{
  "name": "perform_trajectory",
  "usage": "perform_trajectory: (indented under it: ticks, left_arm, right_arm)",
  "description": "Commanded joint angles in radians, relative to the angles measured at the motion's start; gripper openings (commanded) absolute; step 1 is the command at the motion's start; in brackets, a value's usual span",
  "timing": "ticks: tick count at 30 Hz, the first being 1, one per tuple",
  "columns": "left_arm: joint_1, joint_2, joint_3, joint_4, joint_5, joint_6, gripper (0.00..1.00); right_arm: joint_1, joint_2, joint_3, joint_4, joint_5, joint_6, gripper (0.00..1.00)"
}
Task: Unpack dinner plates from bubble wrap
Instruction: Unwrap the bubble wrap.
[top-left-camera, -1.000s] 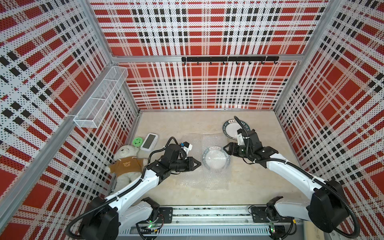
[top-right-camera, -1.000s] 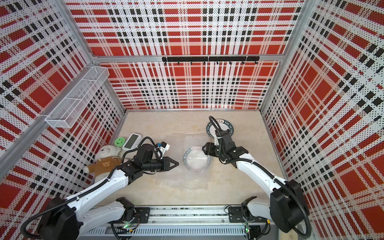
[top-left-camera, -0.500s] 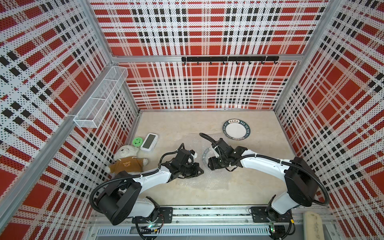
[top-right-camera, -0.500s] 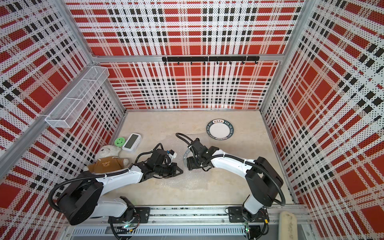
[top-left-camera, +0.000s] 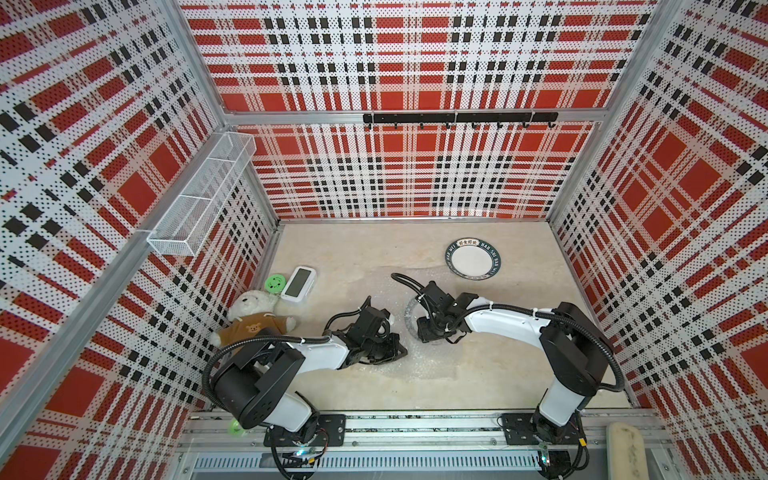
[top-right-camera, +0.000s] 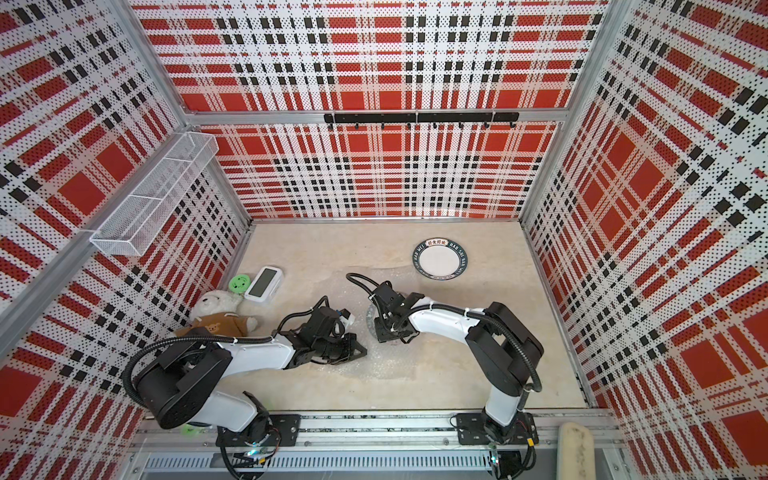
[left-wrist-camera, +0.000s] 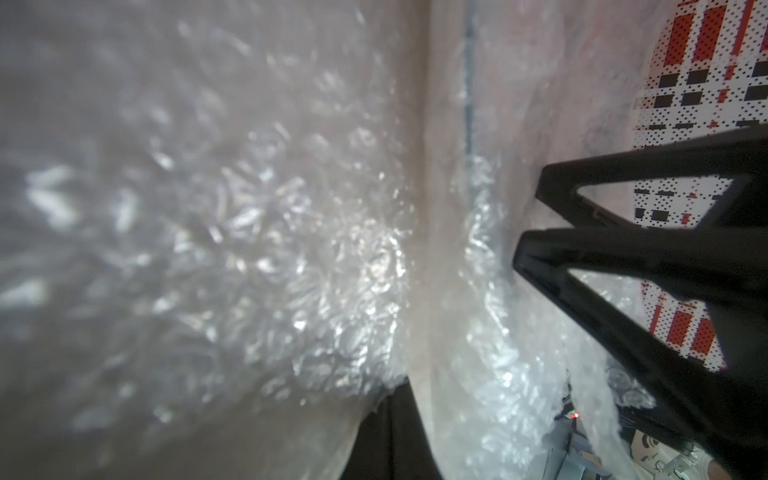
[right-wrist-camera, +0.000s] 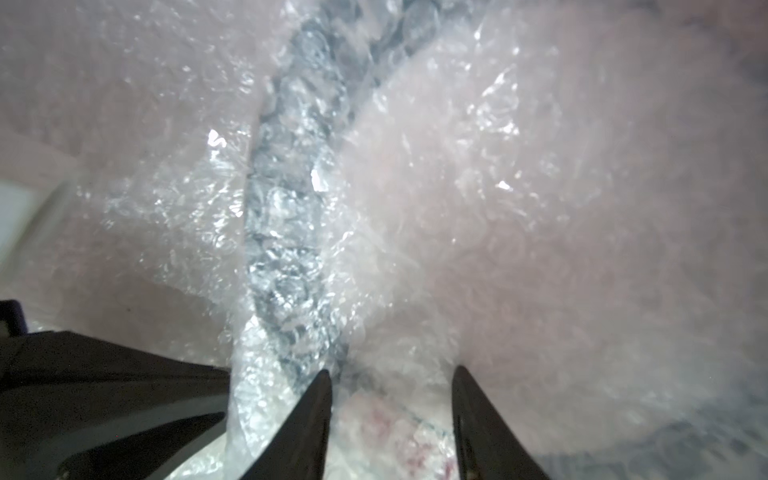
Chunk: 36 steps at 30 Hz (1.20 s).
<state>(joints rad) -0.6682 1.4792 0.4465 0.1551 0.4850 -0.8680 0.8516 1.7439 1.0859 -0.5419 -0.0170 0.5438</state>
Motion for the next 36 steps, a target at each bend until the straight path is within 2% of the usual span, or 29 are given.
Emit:
perform_trajectory:
  ticks: [1, 4, 7, 10, 13, 23, 36]
  left_arm:
    - [0.002, -0.085, -0.010, 0.046, 0.023, -0.045, 0.03]
    - [0.010, -0.201, 0.012, 0.009, 0.018, -0.061, 0.06]
    - [-0.021, -0.252, 0.078, -0.108, -0.029, -0.016, 0.09]
    - [-0.076, -0.197, 0.117, -0.126, -0.055, 0.012, 0.09]
    - [-0.110, -0.109, 0.125, -0.071, -0.051, -0.004, 0.05]
    - [-0.123, 0.049, 0.058, 0.061, -0.078, -0.043, 0.01]
    - [-0.110, 0.090, -0.015, 0.087, -0.118, -0.060, 0.00]
  right_arm:
    - [0.003, 0.004, 0.026, 0.020, 0.012, 0.004, 0.36]
    - [0.004, -0.008, 0.027, 0.018, 0.013, 0.004, 0.23]
    - [0.004, -0.023, 0.021, 0.027, 0.005, 0.006, 0.15]
    - [0.004, -0.030, 0.022, 0.019, 0.013, 0.005, 0.08]
    - [0.003, -0.043, 0.022, 0.008, 0.024, 0.003, 0.02]
    - [0.004, -0.052, 0.030, -0.004, 0.033, 0.004, 0.00]
    - [-0.033, -0.092, 0.082, -0.018, 0.149, -0.021, 0.00]
